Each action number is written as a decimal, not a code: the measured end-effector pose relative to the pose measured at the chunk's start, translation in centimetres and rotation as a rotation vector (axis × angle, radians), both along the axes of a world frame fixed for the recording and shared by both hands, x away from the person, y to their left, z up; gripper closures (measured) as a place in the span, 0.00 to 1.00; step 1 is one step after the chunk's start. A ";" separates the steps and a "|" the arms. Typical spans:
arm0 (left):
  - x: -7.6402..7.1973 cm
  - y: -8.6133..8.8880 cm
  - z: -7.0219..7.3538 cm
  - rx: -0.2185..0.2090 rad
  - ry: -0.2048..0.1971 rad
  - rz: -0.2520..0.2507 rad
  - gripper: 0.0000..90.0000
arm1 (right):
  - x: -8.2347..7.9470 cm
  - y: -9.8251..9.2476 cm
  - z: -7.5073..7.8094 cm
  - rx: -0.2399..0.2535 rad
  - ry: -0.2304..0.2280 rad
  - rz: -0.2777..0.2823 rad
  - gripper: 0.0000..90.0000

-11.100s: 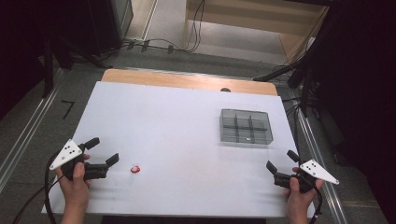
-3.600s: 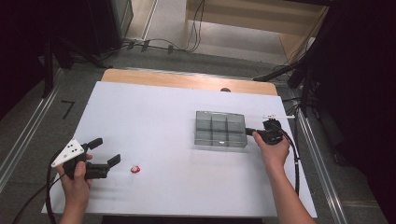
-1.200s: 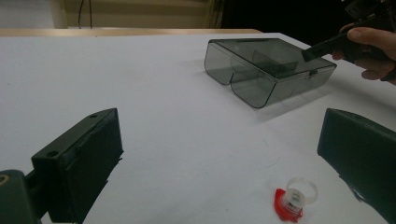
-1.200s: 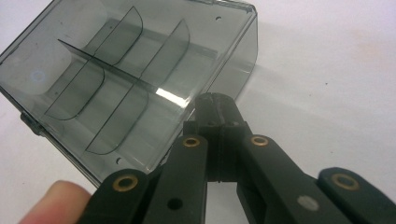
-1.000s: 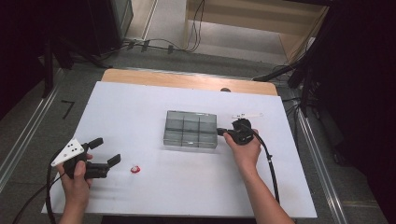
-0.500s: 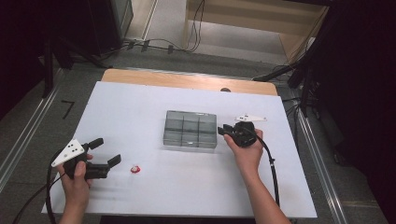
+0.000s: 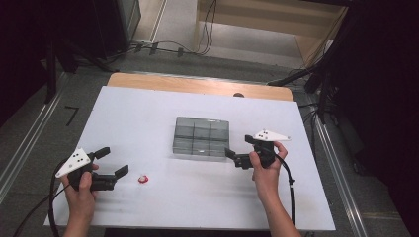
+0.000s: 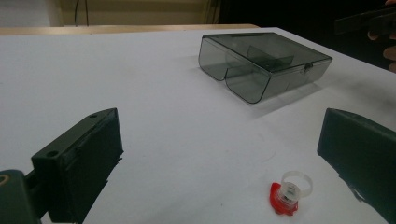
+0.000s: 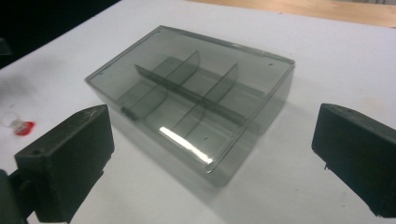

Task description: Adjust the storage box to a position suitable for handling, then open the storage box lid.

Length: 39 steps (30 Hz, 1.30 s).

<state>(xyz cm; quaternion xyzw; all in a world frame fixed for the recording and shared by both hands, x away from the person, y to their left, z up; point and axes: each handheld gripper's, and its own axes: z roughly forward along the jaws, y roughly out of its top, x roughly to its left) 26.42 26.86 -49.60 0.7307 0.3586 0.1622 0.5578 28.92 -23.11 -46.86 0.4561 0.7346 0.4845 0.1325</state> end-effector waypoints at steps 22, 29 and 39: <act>0.0 0.1 0.1 -0.007 0.003 0.001 0.00 | -3.0 6.3 -1.7 -0.009 0.020 0.183 0.53; 0.0 0.1 0.1 -0.008 0.000 0.000 0.00 | -2.7 7.1 -2.2 -0.034 -0.004 0.162 0.85; 0.0 0.1 0.1 -0.013 -0.004 0.001 0.00 | -1.3 8.2 -3.5 -0.070 0.036 0.123 0.98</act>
